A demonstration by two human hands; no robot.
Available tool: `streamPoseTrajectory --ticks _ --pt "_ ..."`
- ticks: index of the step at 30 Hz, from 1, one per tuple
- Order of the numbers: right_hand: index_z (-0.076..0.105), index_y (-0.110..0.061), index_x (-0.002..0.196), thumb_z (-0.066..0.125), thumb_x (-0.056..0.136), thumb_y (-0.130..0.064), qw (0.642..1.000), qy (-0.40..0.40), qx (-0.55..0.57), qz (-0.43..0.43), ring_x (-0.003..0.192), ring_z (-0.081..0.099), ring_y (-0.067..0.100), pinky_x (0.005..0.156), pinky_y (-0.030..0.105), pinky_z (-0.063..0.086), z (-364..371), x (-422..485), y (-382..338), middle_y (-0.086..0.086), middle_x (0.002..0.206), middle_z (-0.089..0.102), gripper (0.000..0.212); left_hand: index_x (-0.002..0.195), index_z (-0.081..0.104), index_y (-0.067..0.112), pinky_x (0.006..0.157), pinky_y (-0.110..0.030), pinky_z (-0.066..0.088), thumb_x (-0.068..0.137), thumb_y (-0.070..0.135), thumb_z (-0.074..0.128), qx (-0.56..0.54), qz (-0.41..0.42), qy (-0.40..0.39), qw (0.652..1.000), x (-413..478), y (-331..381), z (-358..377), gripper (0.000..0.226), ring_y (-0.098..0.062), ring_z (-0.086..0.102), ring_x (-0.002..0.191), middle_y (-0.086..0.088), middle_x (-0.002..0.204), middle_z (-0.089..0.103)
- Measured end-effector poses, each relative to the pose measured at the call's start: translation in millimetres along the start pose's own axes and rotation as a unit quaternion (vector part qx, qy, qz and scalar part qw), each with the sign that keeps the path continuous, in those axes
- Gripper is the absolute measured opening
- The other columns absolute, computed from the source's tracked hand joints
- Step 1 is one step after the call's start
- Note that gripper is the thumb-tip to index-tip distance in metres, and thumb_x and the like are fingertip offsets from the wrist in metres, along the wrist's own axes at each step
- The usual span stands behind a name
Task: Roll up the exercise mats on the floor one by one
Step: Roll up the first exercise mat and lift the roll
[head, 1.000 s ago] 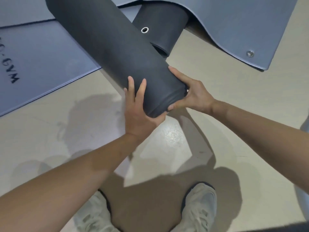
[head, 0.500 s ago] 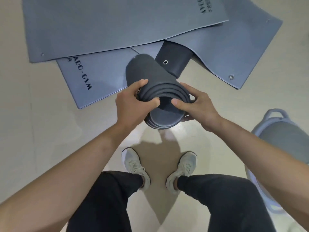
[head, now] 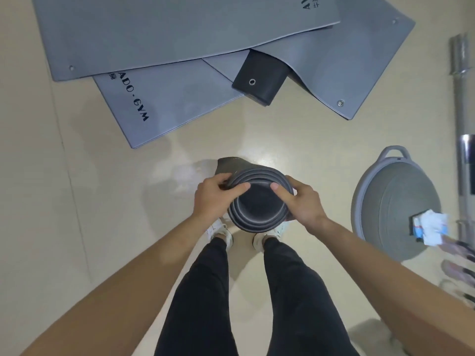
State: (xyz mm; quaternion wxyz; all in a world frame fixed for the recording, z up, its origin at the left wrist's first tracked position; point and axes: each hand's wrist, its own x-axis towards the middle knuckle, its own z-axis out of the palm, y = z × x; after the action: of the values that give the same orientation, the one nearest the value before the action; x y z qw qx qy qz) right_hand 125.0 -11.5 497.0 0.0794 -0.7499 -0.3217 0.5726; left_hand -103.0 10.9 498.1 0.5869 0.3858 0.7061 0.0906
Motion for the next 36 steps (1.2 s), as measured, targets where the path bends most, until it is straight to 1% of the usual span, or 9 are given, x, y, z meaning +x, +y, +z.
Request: streamPoseTrajectory --ticks 4,7,12,18,24,26,28,32,36 --pt "0.068 -0.032 0.132 0.070 0.090 -0.059 0.998 0.019 0.054 0.039 0.089 0.076 0.023 0.065 0.043 0.066 -5 -13 7 -0.002 0.108 0.075 0.051 0.140 0.052 0.041 0.102 -0.043 0.054 0.077 0.075 0.066 0.033 -0.013 -0.066 0.997 -15 -4 23 0.073 -0.015 0.064 0.116 0.012 0.126 0.067" --pt "0.068 -0.031 0.127 0.071 0.090 -0.057 0.992 0.011 0.103 0.067 0.097 0.074 0.027 0.066 0.048 0.066 -14 -19 16 -0.001 0.111 0.075 0.045 0.154 0.037 0.037 0.105 -0.045 0.052 0.085 0.059 0.071 0.084 -0.007 -0.111 0.990 -22 0 32 0.080 -0.021 0.062 0.123 0.005 0.140 0.062" --pt "0.060 -0.033 0.134 0.067 0.091 -0.060 0.988 -0.008 0.135 0.080 0.106 0.069 0.029 0.065 0.047 0.066 -22 -23 18 0.002 0.124 0.068 0.051 0.149 0.047 0.024 0.084 -0.031 0.049 0.091 0.031 0.070 0.122 -0.011 -0.059 0.991 -28 28 44 0.063 -0.023 0.067 0.103 0.005 0.112 0.067" --pt "0.055 -0.040 0.141 0.072 0.097 -0.029 0.972 -0.027 0.227 0.056 0.111 0.070 0.032 0.083 0.053 0.063 -57 -53 14 0.010 0.120 0.071 0.049 0.132 0.063 0.030 0.077 -0.048 0.062 0.076 0.035 0.066 0.136 -0.034 -0.022 0.990 -42 80 45 0.056 -0.026 0.069 0.079 0.002 0.091 0.072" --pt "0.059 -0.054 0.132 0.066 0.100 -0.032 0.966 -0.037 0.254 -0.008 0.115 0.070 0.024 0.093 0.049 0.061 -160 -100 -22 -0.004 0.122 0.072 0.040 0.116 0.069 0.030 0.067 -0.045 0.061 0.083 0.018 0.071 0.137 0.008 -0.033 0.990 -84 194 59 0.036 -0.025 0.070 0.066 0.000 0.076 0.072" --pt "0.059 -0.058 0.127 0.066 0.099 -0.032 0.969 -0.024 0.245 -0.026 0.113 0.070 0.021 0.093 0.045 0.060 -197 -110 -37 -0.008 0.118 0.074 0.039 0.116 0.070 0.029 0.068 -0.039 0.059 0.083 0.020 0.072 0.151 0.029 -0.032 0.988 -95 231 70 0.034 -0.022 0.071 0.069 0.002 0.077 0.073" --pt "0.059 -0.058 0.123 0.064 0.101 -0.024 0.965 -0.016 0.259 -0.032 0.109 0.071 0.021 0.081 0.036 0.063 -233 -117 -53 -0.001 0.116 0.073 0.041 0.119 0.070 0.027 0.068 -0.035 0.058 0.084 0.021 0.072 0.142 0.041 -0.031 0.988 -106 266 81 0.036 -0.020 0.070 0.069 0.002 0.079 0.074" --pt "0.061 -0.047 0.130 0.061 0.101 -0.010 0.955 0.017 0.294 -0.038 0.081 0.072 0.015 0.066 0.028 0.059 -301 -121 -81 0.006 0.100 0.070 0.047 0.119 0.065 0.032 0.081 -0.050 0.063 0.086 0.018 0.073 0.094 0.054 -0.044 0.993 -112 326 103 0.037 -0.023 0.074 0.079 0.000 0.091 0.076" --pt "0.063 -0.043 0.133 0.060 0.099 -0.008 0.952 0.053 0.298 -0.051 0.065 0.063 0.009 0.060 0.027 0.054 -361 -101 -109 0.004 0.088 0.065 0.049 0.114 0.065 0.038 0.089 -0.050 0.061 0.086 0.022 0.077 0.084 0.083 -0.076 0.990 -88 391 123 0.034 -0.018 0.075 0.091 0.006 0.097 0.077"
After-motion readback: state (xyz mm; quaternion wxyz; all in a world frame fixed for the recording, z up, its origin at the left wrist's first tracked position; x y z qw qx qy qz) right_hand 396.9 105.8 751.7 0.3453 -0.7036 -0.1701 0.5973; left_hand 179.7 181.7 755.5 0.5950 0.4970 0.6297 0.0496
